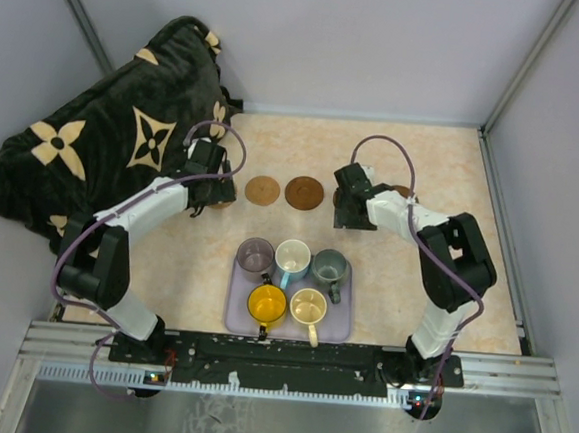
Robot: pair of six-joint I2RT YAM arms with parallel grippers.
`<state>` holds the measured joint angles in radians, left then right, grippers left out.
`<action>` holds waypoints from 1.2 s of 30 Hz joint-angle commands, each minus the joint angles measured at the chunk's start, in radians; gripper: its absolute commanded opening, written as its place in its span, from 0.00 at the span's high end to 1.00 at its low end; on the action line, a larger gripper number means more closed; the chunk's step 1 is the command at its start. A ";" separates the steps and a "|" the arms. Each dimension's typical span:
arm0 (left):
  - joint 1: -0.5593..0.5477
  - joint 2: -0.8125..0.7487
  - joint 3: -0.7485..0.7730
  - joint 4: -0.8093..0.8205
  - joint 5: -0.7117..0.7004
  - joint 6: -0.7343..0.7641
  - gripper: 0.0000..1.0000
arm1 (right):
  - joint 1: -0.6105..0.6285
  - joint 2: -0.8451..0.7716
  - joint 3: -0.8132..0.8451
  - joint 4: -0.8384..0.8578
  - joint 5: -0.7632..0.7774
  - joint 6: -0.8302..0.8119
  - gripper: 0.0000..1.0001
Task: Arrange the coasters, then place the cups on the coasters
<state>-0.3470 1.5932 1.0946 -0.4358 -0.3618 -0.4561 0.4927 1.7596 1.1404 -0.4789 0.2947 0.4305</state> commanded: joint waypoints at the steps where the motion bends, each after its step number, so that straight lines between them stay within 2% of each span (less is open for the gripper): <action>1: -0.004 -0.025 -0.011 -0.024 -0.039 -0.007 0.01 | -0.016 0.019 0.045 0.032 -0.028 0.024 0.41; 36: -0.004 0.000 -0.018 -0.052 -0.101 -0.019 0.01 | -0.066 0.167 0.133 0.062 -0.027 0.021 0.44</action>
<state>-0.3470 1.5932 1.0836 -0.4740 -0.4454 -0.4706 0.4393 1.8942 1.2350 -0.4252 0.2607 0.4561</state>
